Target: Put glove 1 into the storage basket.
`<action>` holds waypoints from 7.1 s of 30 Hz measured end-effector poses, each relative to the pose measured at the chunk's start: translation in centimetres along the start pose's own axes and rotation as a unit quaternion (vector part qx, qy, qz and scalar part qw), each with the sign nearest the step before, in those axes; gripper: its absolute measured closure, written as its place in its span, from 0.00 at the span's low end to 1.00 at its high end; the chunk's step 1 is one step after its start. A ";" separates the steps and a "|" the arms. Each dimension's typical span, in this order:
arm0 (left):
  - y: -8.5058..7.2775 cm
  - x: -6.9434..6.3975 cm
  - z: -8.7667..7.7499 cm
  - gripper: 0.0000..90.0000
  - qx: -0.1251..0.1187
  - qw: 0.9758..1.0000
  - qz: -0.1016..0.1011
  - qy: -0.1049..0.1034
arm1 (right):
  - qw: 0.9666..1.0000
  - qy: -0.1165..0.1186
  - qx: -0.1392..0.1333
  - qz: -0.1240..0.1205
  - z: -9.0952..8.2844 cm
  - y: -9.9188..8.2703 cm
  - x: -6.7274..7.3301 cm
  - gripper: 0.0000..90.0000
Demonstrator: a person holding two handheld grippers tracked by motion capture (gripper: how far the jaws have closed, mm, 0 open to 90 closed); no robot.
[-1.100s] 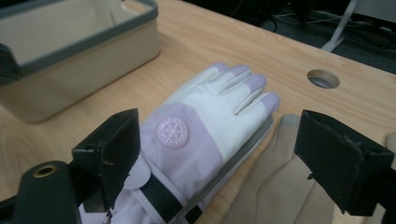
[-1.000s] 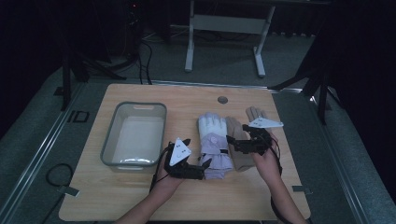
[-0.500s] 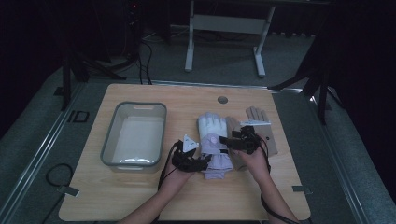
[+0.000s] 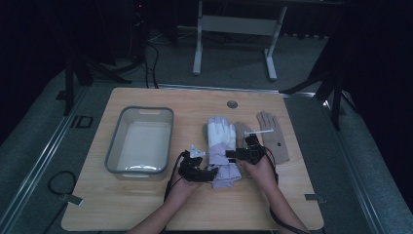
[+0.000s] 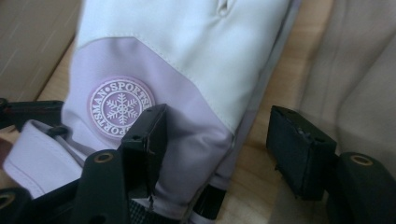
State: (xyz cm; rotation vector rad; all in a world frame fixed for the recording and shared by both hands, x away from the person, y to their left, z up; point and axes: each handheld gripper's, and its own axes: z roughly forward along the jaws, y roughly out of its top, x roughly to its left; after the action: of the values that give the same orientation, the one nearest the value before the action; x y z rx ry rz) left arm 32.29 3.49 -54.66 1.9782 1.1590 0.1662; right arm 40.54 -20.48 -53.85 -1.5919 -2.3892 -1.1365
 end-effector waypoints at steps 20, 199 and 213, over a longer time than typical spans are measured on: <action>0.1 0.9 -0.4 0.81 0.023 0.997 -0.020 -0.077 | 1.000 0.018 0.000 -0.009 -0.1 -0.2 1.6 0.86; 1.6 1.0 -11.6 0.13 -0.118 0.986 0.091 -0.076 | 0.976 -0.045 -0.109 -0.185 -3.9 3.2 8.9 0.15; -1.0 -0.8 -7.8 0.04 -0.123 0.979 0.132 -0.098 | 0.976 -0.011 -0.130 -0.172 -5.2 1.3 5.1 0.14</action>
State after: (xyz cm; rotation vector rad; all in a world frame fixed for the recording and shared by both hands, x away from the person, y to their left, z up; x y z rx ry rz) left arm 27.40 7.68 -50.04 1.8734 0.7107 0.2338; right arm 37.46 -19.36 -47.21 -1.2789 -2.6997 -1.5540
